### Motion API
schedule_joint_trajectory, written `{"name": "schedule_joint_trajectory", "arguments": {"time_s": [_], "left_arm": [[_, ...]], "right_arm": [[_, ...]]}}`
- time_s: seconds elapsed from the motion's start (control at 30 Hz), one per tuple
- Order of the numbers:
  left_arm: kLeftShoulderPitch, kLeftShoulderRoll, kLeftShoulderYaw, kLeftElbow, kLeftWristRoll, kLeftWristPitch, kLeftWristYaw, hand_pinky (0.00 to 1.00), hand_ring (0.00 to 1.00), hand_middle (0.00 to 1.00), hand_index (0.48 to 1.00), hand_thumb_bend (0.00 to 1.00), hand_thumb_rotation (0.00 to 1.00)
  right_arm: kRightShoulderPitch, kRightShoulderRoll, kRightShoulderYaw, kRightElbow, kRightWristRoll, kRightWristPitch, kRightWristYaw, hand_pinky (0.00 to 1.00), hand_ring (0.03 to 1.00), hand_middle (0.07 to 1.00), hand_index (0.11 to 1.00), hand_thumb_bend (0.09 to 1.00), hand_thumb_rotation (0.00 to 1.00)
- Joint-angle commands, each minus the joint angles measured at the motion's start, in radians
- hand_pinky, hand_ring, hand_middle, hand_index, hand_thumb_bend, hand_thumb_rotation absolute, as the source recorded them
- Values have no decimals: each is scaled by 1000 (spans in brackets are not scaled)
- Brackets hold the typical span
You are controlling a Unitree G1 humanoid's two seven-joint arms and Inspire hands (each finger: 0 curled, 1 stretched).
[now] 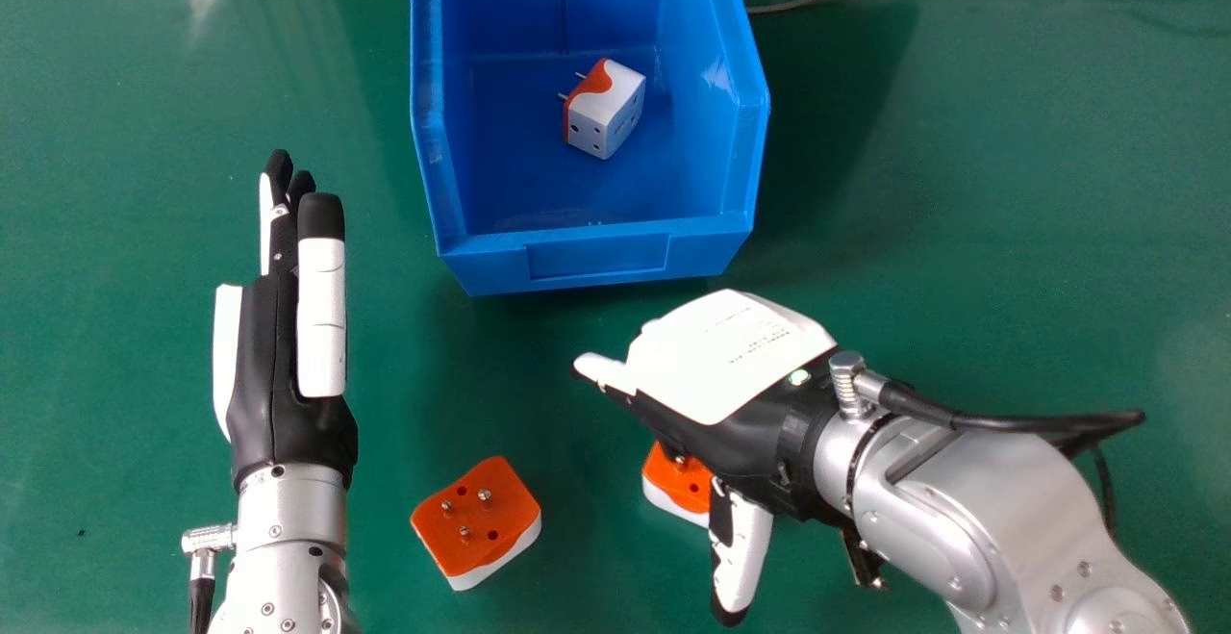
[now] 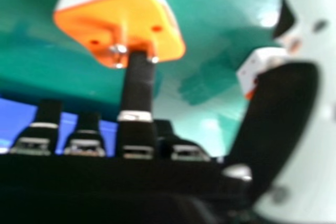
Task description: Pick all objects and put in blue box
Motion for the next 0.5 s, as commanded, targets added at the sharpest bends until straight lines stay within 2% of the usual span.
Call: {"name": "schedule_joint_trajectory", "arguments": {"time_s": [0.0,0.1,0.17,0.27,0.37,0.4,0.47], "left_arm": [[-9,6,-2,-5,3,-18,-5,1000,1000,1000,1000,899,1000],[-11,5,0,-1,2,-23,-3,1000,1000,1000,1000,896,1000],[-13,7,1,1,0,-22,-6,1000,1000,1000,1000,894,1000],[-11,11,-1,-2,8,-18,-4,1000,1000,1000,1000,894,1000],[-7,14,-2,-6,10,-12,-5,1000,1000,1000,1000,894,1000],[-7,14,-3,-7,10,-11,-4,1000,1000,1000,1000,896,1000],[-10,10,-1,-2,2,-17,-6,1000,1000,1000,1000,898,1000]], "right_arm": [[-6,2,-21,-54,3,3,18,906,973,977,972,972,210],[-1,2,-35,-93,6,7,45,911,979,982,977,978,209],[3,2,-42,-114,6,7,58,914,983,986,982,983,211],[1,4,-48,-140,0,9,86,921,989,991,989,990,215],[1,10,-56,-158,-4,12,106,924,992,993,991,992,216],[1,12,-59,-162,-4,14,112,926,993,994,993,994,215],[1,19,-66,-169,1,21,125,928,995,996,995,996,213]]}}
